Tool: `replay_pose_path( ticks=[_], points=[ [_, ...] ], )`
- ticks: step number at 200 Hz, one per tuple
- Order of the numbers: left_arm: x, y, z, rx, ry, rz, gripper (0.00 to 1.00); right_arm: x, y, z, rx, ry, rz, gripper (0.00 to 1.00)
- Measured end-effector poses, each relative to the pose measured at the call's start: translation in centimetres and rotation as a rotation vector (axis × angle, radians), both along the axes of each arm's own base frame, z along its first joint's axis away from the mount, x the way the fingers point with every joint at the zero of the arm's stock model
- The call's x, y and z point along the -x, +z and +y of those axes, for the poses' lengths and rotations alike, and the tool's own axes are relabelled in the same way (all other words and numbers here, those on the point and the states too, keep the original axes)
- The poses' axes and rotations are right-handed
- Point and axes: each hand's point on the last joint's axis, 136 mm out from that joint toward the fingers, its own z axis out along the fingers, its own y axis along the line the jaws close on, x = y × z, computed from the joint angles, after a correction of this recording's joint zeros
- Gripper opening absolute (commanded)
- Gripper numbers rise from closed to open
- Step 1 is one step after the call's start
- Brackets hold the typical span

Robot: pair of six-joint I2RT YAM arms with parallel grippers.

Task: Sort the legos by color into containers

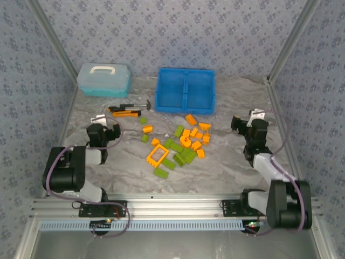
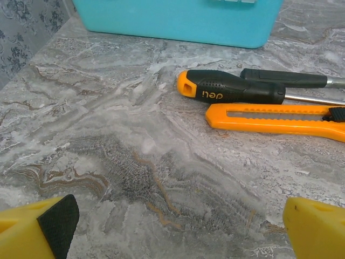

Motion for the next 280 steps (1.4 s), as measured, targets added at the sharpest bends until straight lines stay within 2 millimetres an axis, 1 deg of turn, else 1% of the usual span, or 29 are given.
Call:
replay_pose_path(
  ticks=[22, 35, 42, 54, 56, 58, 65, 66, 69, 71, 75, 80, 81, 86, 106, 112, 116, 124, 125, 132, 143, 153, 162, 181, 200, 219, 246, 266, 280],
  points=[
    [0.1, 0.1, -0.3, -0.011, -0.013, 0.005, 0.99, 0.5, 3.3, 0.0, -0.121, -0.048, 0.01, 1.0],
    [0.5, 1.1, -0.8, -0.022, -0.022, 0.0, 0.99, 0.9, 4.8, 1.1, -0.194, -0.033, 0.027, 1.0],
    [0.8, 2.2, -1.1, -0.025, -0.028, -0.014, 0.99, 1.1, 5.3, 1.9, -0.225, -0.014, 0.038, 1.0],
    [1.3, 5.6, -2.0, -0.031, -0.046, -0.075, 0.99, 1.3, 5.8, 3.9, -0.273, 0.035, 0.079, 1.0],
    [1.4, 5.6, -2.0, -0.031, -0.047, -0.071, 0.99, 1.4, 5.8, 4.3, -0.277, 0.044, 0.088, 1.0],
    [1.5, 6.9, -2.2, -0.032, -0.052, -0.097, 0.99, 1.4, 5.8, 4.7, -0.283, 0.053, 0.101, 1.0],
    [1.7, 8.0, -2.4, -0.031, -0.053, -0.108, 0.99, 1.5, 5.8, 6.1, -0.298, 0.088, 0.131, 1.0],
    [1.8, 9.7, -2.7, -0.028, -0.061, -0.152, 0.99, 1.5, 5.8, 6.4, -0.3, 0.095, 0.141, 1.0],
    [1.9, 10.8, -2.9, -0.024, -0.065, -0.174, 0.99, 1.6, 5.8, 6.8, -0.303, 0.104, 0.153, 1.0],
    [2.0, 11.7, -3.1, -0.018, -0.068, -0.188, 0.99, 1.5, 5.7, 7.6, -0.307, 0.123, 0.173, 1.0],
    [2.1, 12.6, -3.3, -0.011, -0.071, -0.198, 0.99, 1.6, 5.6, 8.3, -0.308, 0.134, 0.191, 1.0],
    [2.3, 14.9, -3.6, 0.003, -0.078, -0.237, 0.99, 1.4, 5.6, 9.7, -0.313, 0.168, 0.222, 1.0],
    [2.3, 14.9, -3.6, 0.003, -0.078, -0.237, 0.99, 1.4, 5.6, 9.7, -0.313, 0.168, 0.222, 1.0],
    [2.6, 16.8, -4.0, 0.019, -0.086, -0.261, 0.99, 1.3, 5.5, 11.1, -0.314, 0.196, 0.25, 1.0],
    [3.7, 23.8, -6.4, 0.074, -0.188, -0.324, 0.99, 0.8, 4.3, 15.3, -0.302, 0.277, 0.352, 1.0],
    [3.9, 24.8, -7.1, 0.081, -0.216, -0.327, 0.99, 0.6, 3.7, 16.4, -0.295, 0.294, 0.383, 1.0],
    [4.2, 26.1, -8.2, 0.085, -0.264, -0.322, 0.99, 0.5, 3.3, 16.9, -0.289, 0.3, 0.404, 1.0],
    [4.6, 27.0, -9.3, 0.08, -0.315, -0.308, 0.99, 0.3, 2.4, 17.7, -0.279, 0.31, 0.444, 1.0],
    [4.8, 27.4, -9.9, 0.084, -0.343, -0.299, 0.99, 0.2, 2.1, 17.9, -0.276, 0.311, 0.454, 1.0],
    [5.3, 28.1, -11.5, 0.074, -0.418, -0.276, 0.99, -0.1, 1.1, 18.5, -0.266, 0.315, 0.49, 1.0],
    [6.5, 28.2, -13.8, 0.046, -0.54, -0.227, 0.99, -0.5, -0.6, 19.1, -0.25, 0.312, 0.548, 1.0],
    [7.7, 27.4, -15.7, 0.018, -0.649, -0.174, 0.99, -0.9, -2.1, 19.5, -0.236, 0.307, 0.595, 1.0],
    [9.1, 26.0, -17.4, -0.016, -0.761, -0.117, 0.99, -1.2, -3.5, 19.9, -0.224, 0.302, 0.642, 1.0],
    [11.3, 22.5, -19.3, -0.062, -0.906, -0.012, 0.99, -2.1, -5.5, 20.2, -0.205, 0.282, 0.688, 1.0],
    [12.5, 18.8, -19.7, -0.083, -0.969, 0.082, 0.99, -2.3, -7.1, 19.6, -0.185, 0.235, 0.716, 1.0],
    [13.4, 16.5, -19.9, -0.078, -1.002, 0.142, 0.99, -2.6, -8.1, 18.9, -0.174, 0.19, 0.73, 1.0],
    [13.8, 16.3, -20.4, -0.078, -1.047, 0.138, 0.99, -3.0, -9.5, 18.4, -0.175, 0.155, 0.75, 1.0],
    [14.2, 16.4, -20.7, -0.088, -1.082, 0.127, 0.99, -3.4, -11.2, 18.5, -0.179, 0.138, 0.775, 1.0],
    [14.3, 16.4, -20.9, -0.09, -1.101, 0.124, 0.99, -3.4, -12.3, 18.5, -0.178, 0.127, 0.794, 0.96]
  ],
)
